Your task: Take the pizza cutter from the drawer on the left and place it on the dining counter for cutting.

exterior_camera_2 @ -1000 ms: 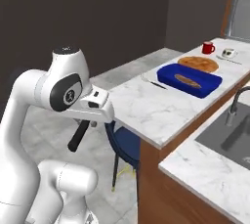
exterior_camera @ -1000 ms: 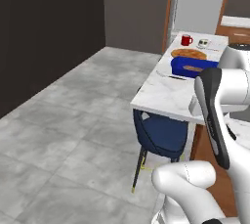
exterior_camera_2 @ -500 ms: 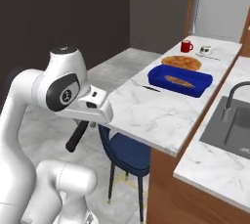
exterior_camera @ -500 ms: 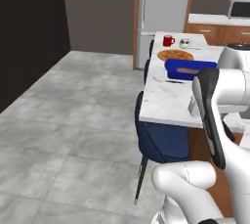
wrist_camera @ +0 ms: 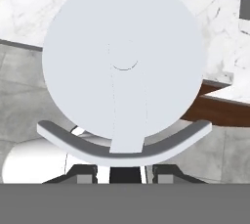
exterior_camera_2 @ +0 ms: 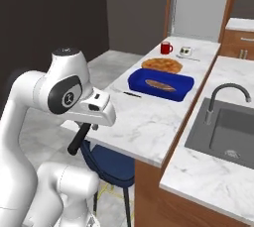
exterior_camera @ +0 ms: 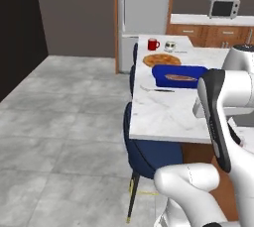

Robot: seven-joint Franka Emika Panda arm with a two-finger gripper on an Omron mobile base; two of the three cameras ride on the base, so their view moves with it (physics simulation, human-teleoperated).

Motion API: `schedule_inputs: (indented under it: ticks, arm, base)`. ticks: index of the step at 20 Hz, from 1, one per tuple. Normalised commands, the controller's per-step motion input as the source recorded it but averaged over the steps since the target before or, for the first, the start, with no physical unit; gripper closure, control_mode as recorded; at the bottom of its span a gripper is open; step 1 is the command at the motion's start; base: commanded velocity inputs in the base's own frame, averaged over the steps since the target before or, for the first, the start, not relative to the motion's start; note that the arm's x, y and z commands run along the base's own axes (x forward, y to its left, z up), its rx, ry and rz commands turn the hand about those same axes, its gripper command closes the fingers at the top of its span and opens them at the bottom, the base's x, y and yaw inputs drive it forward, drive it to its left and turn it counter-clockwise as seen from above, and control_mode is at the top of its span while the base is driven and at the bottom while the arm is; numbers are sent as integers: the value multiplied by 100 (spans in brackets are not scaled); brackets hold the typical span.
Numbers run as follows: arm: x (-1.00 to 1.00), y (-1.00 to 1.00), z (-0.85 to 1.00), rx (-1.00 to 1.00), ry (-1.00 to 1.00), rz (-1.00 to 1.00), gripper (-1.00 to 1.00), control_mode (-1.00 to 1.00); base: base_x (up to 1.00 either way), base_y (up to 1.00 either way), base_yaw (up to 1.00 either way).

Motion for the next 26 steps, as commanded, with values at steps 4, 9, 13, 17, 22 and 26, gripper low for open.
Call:
schedule_inputs:
  ticks: [4, 9, 13, 17, 22, 26]
  arm:
    - [0, 0, 0, 0, 0, 0, 100, 100]
    - [0, 0, 0, 0, 0, 0, 100, 100]
    - [0, 0, 0, 0, 0, 0, 100, 100]
    - [37, -16, 0, 0, 0, -4, 100, -100]
    - [77, -18, -1, 0, 0, -2, 100, -100]
    - [77, -8, -11, 0, 0, -2, 100, -100]
  base:
    - [52, -10, -23]
    - [34, -33, -16]
    - [19, -33, -12]
    - [7, -6, -2]
    - [0, 0, 0]
    - [0, 0, 0]
